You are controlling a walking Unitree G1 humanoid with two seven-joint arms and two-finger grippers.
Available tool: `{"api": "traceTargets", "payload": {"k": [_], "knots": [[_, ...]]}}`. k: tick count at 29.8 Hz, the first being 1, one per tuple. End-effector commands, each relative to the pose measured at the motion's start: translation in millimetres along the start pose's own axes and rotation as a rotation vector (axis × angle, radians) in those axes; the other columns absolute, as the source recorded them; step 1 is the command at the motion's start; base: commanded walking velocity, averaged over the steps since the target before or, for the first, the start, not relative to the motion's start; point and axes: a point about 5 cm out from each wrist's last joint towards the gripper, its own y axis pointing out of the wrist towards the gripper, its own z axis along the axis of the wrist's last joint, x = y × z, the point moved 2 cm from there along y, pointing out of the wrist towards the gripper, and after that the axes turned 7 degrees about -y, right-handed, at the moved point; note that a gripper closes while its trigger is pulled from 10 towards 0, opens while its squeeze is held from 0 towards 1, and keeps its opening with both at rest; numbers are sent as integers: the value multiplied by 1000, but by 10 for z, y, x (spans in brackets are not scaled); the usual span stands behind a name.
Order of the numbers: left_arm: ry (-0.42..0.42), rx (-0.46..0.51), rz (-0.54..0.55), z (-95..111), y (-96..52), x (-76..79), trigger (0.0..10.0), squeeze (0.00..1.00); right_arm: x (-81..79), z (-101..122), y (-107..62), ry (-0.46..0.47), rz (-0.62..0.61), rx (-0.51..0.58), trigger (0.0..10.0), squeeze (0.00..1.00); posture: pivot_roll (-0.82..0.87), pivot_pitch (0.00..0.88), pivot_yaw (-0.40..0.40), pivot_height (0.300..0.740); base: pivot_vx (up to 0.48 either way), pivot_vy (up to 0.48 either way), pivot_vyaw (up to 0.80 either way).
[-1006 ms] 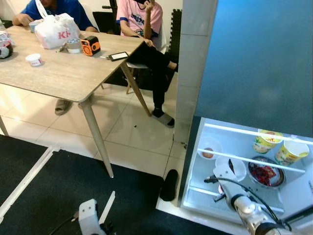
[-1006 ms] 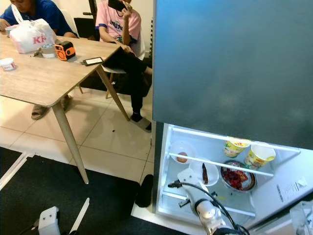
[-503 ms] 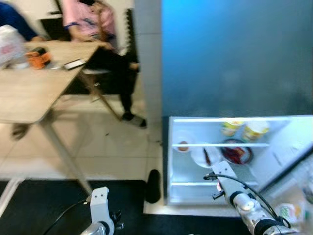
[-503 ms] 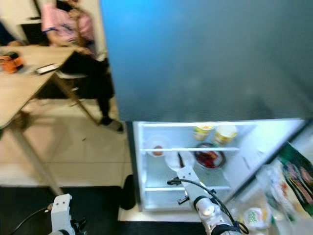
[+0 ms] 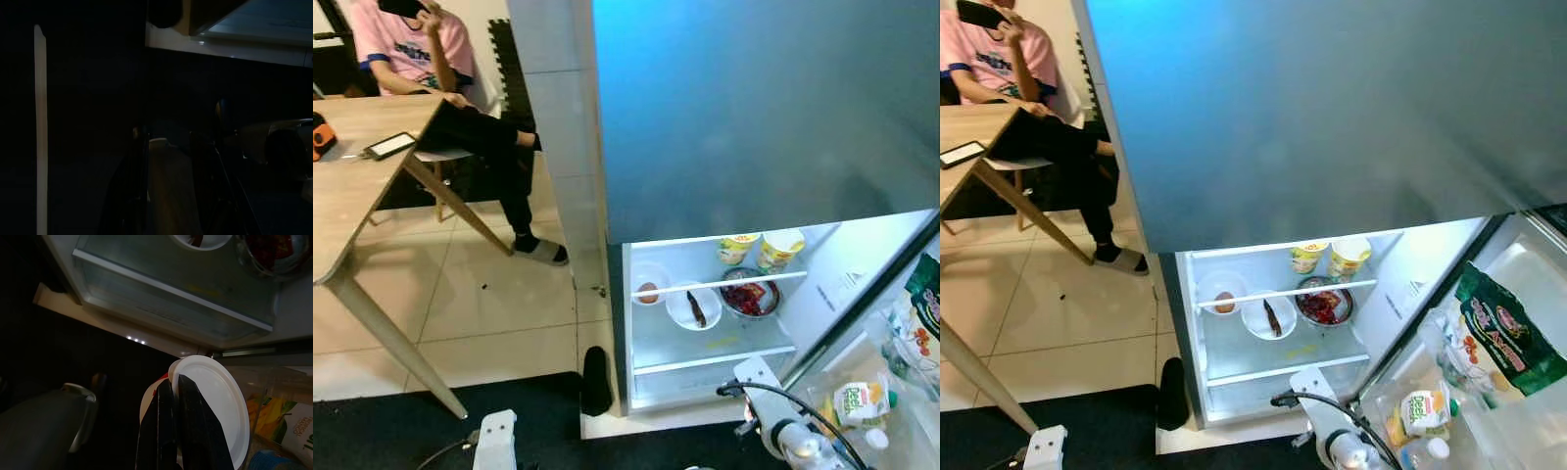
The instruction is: Restocking fridge
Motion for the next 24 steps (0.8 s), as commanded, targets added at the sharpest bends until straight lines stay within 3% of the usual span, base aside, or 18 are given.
{"api": "traceTargets", "payload": {"k": [1, 19, 24], "knots": [[-8, -17, 12, -52, -14, -29, 10000, 0, 0, -34, -5, -7, 5, -11, 10000, 0, -8, 0, 14, 740, 0, -458, 0], [25, -20, 24, -20, 5, -4, 10000, 0, 2, 93, 13, -22, 7, 25, 10000, 0, -9, 0, 18, 740, 0, 0, 0], [35, -25, 18, -27, 7, 7, 10000, 0, -16, 80, 12, -25, 12, 22, 10000, 0, -8, 0, 18, 740, 280, 0, 0]]}}
